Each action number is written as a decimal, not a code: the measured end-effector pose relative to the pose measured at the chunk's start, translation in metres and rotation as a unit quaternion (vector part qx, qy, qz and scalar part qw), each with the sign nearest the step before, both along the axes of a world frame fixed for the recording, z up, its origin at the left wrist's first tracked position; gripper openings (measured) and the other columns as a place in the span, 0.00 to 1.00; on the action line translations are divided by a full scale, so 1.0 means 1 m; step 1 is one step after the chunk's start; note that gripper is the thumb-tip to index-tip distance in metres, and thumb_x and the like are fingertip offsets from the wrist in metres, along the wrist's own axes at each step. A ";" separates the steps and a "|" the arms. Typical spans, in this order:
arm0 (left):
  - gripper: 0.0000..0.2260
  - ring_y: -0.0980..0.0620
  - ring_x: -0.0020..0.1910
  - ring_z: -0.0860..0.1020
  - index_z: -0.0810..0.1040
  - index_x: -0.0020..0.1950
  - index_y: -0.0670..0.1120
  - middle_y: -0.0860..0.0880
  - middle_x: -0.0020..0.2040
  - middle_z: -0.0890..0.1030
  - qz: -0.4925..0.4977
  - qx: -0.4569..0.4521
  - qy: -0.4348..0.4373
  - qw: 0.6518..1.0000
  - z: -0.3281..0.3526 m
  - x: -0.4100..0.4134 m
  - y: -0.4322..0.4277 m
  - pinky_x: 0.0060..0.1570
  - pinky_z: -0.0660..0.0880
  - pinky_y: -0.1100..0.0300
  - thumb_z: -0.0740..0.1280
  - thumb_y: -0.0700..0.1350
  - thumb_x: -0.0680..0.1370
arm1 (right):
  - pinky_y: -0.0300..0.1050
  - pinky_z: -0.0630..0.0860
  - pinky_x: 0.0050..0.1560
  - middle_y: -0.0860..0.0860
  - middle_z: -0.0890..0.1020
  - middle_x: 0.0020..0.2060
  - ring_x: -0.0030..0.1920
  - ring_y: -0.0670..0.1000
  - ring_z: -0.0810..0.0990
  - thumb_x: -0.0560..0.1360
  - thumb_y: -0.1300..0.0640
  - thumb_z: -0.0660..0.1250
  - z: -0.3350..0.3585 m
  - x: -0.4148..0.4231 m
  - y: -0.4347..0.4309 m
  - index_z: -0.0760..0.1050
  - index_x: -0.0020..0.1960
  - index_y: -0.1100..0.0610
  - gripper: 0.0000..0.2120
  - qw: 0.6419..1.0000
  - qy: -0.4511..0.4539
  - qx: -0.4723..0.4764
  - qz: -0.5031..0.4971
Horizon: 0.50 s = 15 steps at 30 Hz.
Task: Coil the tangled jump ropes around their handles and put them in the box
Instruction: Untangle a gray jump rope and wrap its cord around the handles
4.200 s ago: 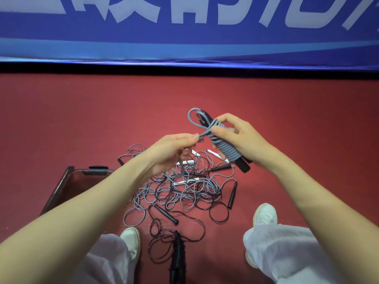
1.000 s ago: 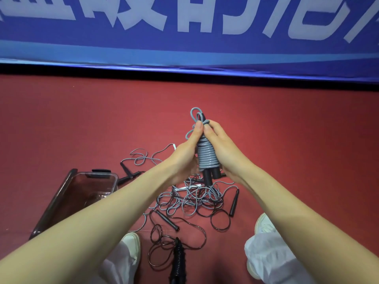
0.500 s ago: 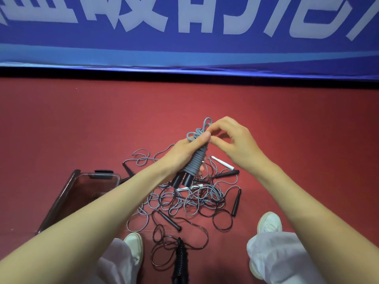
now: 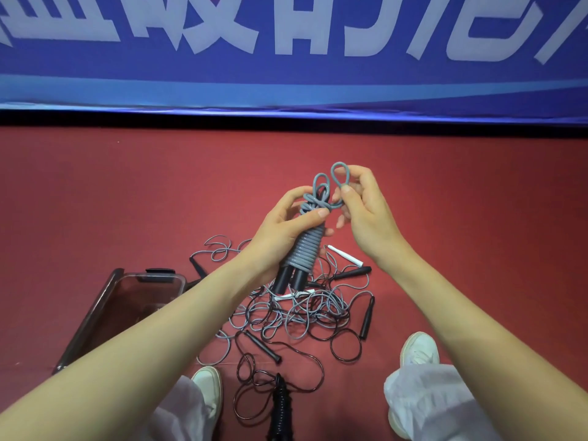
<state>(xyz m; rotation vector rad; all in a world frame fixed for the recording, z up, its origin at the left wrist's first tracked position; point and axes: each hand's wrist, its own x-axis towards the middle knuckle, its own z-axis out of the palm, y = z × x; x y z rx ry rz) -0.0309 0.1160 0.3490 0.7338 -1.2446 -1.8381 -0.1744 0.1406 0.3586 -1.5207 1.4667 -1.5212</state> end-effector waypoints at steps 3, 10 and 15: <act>0.17 0.45 0.42 0.82 0.73 0.61 0.48 0.44 0.49 0.79 0.001 0.020 0.007 1.000 -0.003 0.001 -0.001 0.38 0.80 0.53 0.69 0.35 0.75 | 0.42 0.73 0.38 0.42 0.76 0.40 0.34 0.39 0.75 0.82 0.58 0.56 -0.002 -0.002 0.001 0.73 0.53 0.48 0.09 0.997 0.078 0.002 -0.006; 0.20 0.48 0.39 0.82 0.69 0.61 0.48 0.45 0.47 0.81 -0.036 0.084 0.039 0.995 0.002 0.003 -0.001 0.35 0.77 0.59 0.65 0.30 0.74 | 0.41 0.72 0.40 0.51 0.80 0.41 0.28 0.41 0.74 0.81 0.54 0.61 -0.003 -0.004 0.002 0.77 0.63 0.42 0.14 0.987 0.154 0.032 -0.028; 0.18 0.47 0.44 0.82 0.71 0.59 0.48 0.45 0.47 0.82 -0.095 0.065 0.065 0.991 0.006 0.005 0.000 0.43 0.78 0.53 0.66 0.35 0.72 | 0.43 0.72 0.35 0.45 0.76 0.36 0.24 0.44 0.72 0.82 0.55 0.57 0.002 -0.006 0.001 0.71 0.69 0.47 0.16 0.987 0.132 0.072 -0.053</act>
